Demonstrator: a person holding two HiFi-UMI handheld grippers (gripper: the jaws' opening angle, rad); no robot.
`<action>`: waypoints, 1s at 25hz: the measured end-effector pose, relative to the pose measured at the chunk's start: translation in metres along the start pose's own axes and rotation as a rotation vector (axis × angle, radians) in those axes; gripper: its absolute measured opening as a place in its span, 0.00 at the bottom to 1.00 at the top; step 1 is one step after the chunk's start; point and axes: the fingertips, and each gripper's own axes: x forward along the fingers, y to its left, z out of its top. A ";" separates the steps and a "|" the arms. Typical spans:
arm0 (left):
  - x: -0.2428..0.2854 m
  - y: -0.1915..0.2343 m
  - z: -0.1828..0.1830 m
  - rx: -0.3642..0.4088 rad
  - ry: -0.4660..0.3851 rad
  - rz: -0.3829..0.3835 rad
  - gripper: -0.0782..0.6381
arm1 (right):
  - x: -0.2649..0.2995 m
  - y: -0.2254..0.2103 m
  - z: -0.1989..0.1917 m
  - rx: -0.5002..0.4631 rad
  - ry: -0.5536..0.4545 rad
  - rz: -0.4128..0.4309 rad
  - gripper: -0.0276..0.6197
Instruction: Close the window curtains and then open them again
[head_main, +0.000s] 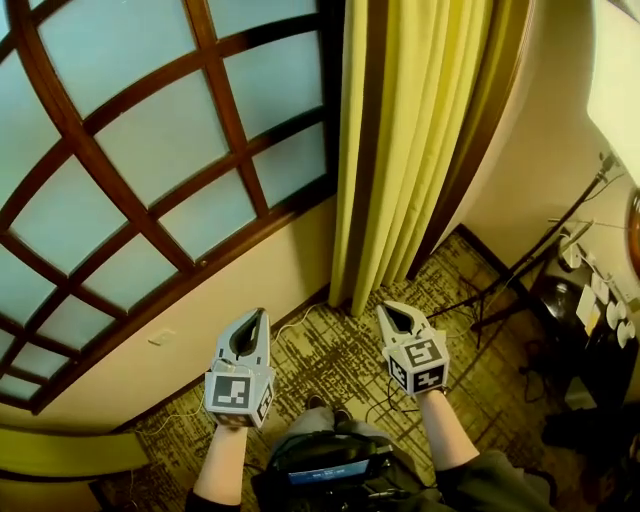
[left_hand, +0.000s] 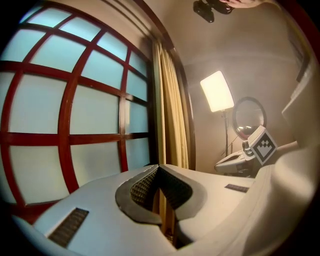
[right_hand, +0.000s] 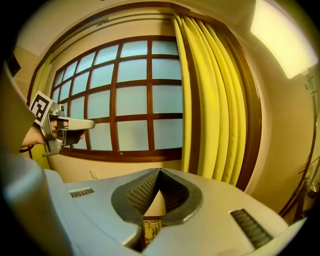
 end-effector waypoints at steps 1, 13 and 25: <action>0.006 0.000 0.005 -0.001 -0.002 -0.014 0.11 | 0.004 -0.002 0.004 0.003 -0.007 -0.010 0.07; 0.052 0.048 0.051 0.060 -0.098 -0.131 0.11 | 0.060 0.005 0.106 -0.109 -0.171 -0.120 0.07; 0.081 0.074 0.148 0.124 -0.226 -0.170 0.11 | 0.060 -0.017 0.306 -0.275 -0.497 -0.254 0.26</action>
